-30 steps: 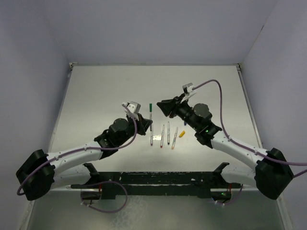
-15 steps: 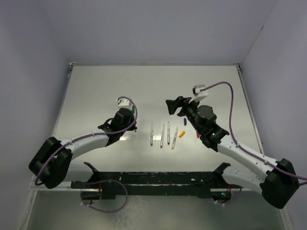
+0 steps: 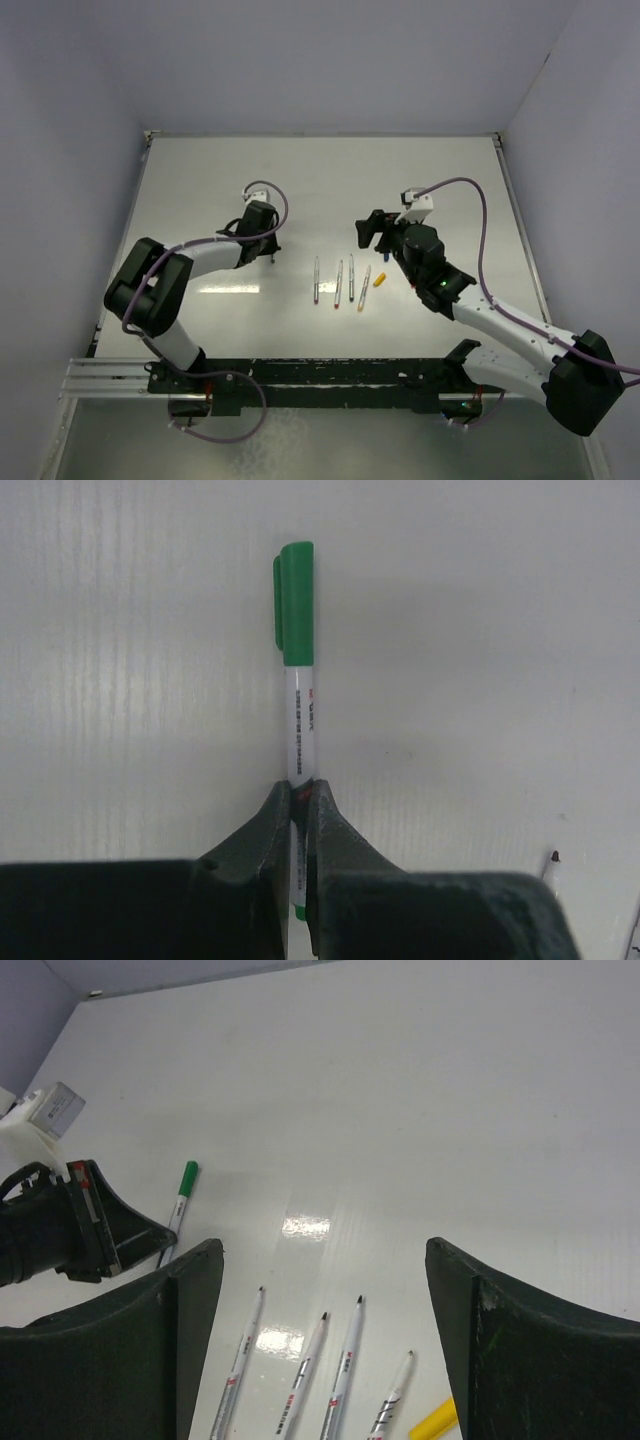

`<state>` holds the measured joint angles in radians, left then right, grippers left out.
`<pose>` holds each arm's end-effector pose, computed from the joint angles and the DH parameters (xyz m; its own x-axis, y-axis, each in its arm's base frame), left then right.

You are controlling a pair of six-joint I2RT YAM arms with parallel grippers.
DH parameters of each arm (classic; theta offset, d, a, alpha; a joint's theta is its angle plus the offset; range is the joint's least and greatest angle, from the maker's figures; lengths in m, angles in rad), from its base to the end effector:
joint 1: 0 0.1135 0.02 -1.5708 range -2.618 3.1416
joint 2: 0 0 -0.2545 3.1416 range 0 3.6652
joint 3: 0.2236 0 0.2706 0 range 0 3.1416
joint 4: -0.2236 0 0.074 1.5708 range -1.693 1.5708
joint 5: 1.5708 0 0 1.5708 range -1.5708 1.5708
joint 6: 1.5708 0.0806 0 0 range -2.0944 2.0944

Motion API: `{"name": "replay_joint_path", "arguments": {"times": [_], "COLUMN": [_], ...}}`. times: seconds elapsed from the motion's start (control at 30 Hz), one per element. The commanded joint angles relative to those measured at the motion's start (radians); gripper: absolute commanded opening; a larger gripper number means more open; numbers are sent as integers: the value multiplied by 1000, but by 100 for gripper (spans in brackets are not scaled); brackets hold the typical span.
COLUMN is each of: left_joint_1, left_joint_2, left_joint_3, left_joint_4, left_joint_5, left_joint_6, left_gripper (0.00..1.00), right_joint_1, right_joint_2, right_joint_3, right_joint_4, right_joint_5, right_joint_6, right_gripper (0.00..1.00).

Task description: Insert the pens into the pen caps

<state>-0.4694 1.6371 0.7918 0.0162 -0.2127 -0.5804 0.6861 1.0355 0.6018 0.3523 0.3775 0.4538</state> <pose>0.3288 -0.1477 0.0972 -0.7226 -0.2345 -0.6503 -0.0972 0.9658 -0.2403 0.2535 0.1691 0.2639 -0.1901 0.3710 -0.9089 -0.2462 0.8782 0.4100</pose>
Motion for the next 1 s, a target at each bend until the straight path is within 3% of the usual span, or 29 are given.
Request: {"name": "replay_joint_path", "arguments": {"times": [0.0,0.17,0.33,0.47,0.73,0.97], "left_joint_1": [13,23,25,25,24,-30], "left_joint_2": [73,142,158,146,35,-136], "left_joint_3": [78,126,149,163,167,114], "left_joint_4": [-13,-35,-53,-69,-112,-136], "left_joint_5": [44,58,56,46,-12,-50], "left_joint_6": [41,41,31,32,41,56], "left_gripper": [8,13,28,34,46,48], "right_joint_1": [-6,-6,-5,-5,-6,-9], "right_joint_2": [-25,-16,-8,-7,-18,-47], "right_joint_3": [-19,-29,-33,-34,-40,-57], "right_joint_4": [6,2,1,9,10,-18], "right_joint_5": [37,25,15,12,18,115], "right_joint_6": [27,39,41,46,46,67], "right_gripper": [82,82,81,81,81,81]}}
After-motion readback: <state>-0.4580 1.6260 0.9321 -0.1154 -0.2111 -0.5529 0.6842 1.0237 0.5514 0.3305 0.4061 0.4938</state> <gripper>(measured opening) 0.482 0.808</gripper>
